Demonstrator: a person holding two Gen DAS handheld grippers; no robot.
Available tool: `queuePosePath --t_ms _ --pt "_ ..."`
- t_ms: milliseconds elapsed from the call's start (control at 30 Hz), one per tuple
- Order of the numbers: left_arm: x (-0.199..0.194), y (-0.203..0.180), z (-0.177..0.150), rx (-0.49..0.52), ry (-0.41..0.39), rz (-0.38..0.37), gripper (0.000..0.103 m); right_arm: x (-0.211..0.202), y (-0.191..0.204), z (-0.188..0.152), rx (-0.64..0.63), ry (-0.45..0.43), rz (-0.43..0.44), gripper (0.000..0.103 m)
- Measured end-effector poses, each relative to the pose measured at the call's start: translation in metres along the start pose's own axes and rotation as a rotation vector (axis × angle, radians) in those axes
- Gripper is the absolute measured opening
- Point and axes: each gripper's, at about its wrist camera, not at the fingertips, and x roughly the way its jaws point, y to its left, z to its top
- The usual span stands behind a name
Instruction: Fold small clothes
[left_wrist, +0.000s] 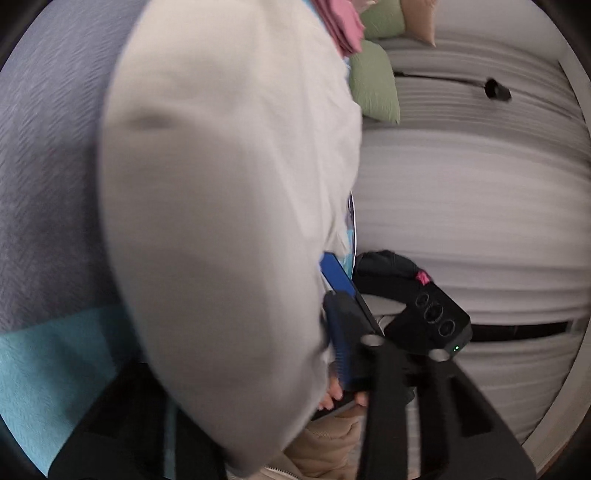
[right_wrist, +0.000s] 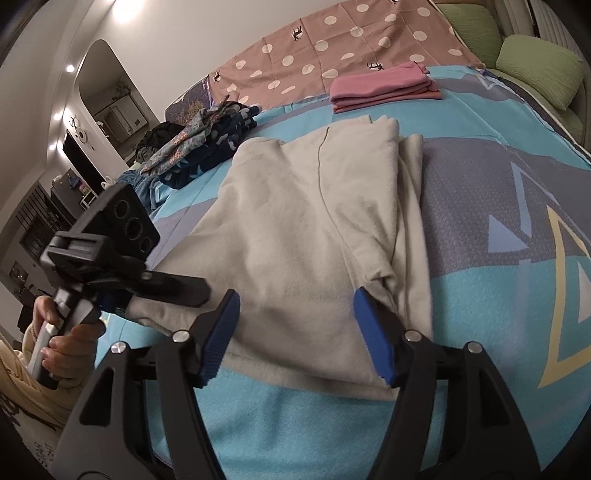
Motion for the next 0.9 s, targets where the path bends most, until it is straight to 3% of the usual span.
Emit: queuePosePath --t_ms 100,200,267,333,433,467,533,667,833,900 --pt "-0.008 0.000 -0.004 0.017 -0.027 -0.008 0.013 -0.018 -0.011 0.014 0.094 0.018 0.067 0.087" --pt "-0.018 -0.009 -0.005 0.028 -0.046 -0.076 0.011 -0.047 -0.035 0.030 0.190 -0.009 0.053 0.095" --pt "-0.026 -0.015 -0.004 0.019 -0.056 -0.144 0.010 -0.056 -0.061 0.035 0.329 0.033 0.074 0.096" --pt "-0.033 -0.022 -0.002 0.024 -0.060 -0.184 0.010 -0.055 -0.088 0.034 0.468 0.113 0.140 0.096" --pt "-0.041 -0.031 0.002 0.029 -0.063 -0.226 0.010 -0.040 -0.125 0.024 0.730 0.205 0.342 0.096" --pt "-0.042 -0.032 0.002 0.030 -0.063 -0.234 0.010 -0.034 -0.128 0.024 0.766 0.239 0.360 0.096" --pt "-0.046 -0.038 0.002 0.043 -0.064 -0.240 0.010 -0.013 -0.128 0.028 0.803 0.349 0.361 0.096" --pt "-0.047 -0.043 -0.001 0.068 -0.066 -0.228 0.010 0.040 -0.115 0.056 0.808 0.488 0.468 0.096" --pt "-0.042 -0.048 0.001 0.072 -0.060 -0.212 0.010 0.099 -0.116 0.103 0.838 0.543 0.522 0.098" --pt "-0.040 -0.050 0.003 0.074 -0.055 -0.205 0.010 0.117 -0.112 0.120 0.821 0.558 0.500 0.098"
